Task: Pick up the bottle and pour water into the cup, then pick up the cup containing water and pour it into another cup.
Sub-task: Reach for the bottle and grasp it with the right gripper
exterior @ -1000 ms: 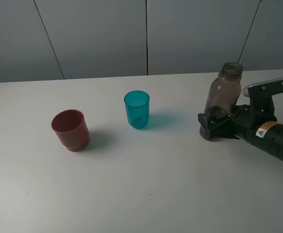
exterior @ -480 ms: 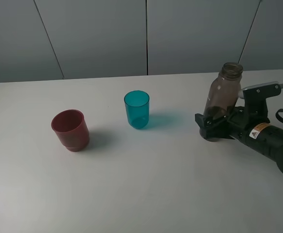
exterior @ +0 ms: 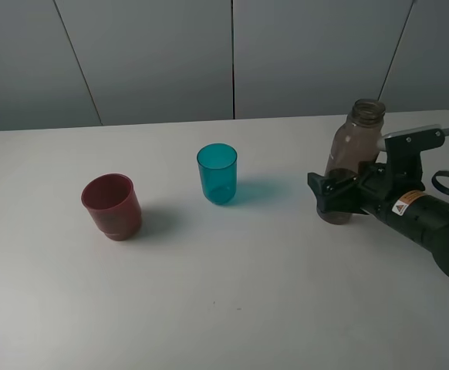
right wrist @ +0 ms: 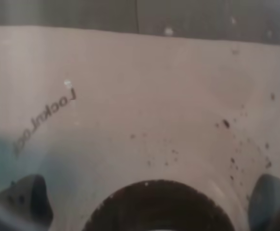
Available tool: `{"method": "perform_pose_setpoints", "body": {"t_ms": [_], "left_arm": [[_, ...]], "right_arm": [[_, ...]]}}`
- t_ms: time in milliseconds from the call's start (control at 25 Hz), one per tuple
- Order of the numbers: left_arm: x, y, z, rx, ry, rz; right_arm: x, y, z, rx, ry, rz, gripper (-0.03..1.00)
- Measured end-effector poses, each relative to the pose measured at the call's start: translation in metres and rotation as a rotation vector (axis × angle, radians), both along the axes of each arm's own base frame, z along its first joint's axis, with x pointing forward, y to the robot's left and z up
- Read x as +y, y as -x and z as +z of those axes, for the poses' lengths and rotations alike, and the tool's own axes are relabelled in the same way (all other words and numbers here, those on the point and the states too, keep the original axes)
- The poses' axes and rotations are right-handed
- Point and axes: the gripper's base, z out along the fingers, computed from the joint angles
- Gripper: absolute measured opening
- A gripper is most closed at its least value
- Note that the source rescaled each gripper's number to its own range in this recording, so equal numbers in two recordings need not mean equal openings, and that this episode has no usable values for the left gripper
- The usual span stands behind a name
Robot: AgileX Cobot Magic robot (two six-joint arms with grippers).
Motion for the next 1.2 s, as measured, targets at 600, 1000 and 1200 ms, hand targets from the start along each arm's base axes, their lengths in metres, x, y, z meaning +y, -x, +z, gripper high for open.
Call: {"method": "perform_pose_setpoints", "body": {"t_ms": [600,1000,1200], "left_arm": [[0.0,0.0,0.0,0.0,0.0,0.0],[0.0,0.0,0.0,0.0,0.0,0.0],[0.0,0.0,0.0,0.0,0.0,0.0]], "right_arm": [[0.0,0.0,-0.01,0.034,-0.014,-0.012,1.0],[0.001,-0.006,-0.008,0.02,-0.036,-0.019,1.0],[0.001,-0.006,-0.008,0.021,-0.037,-0.019,0.91]]}}
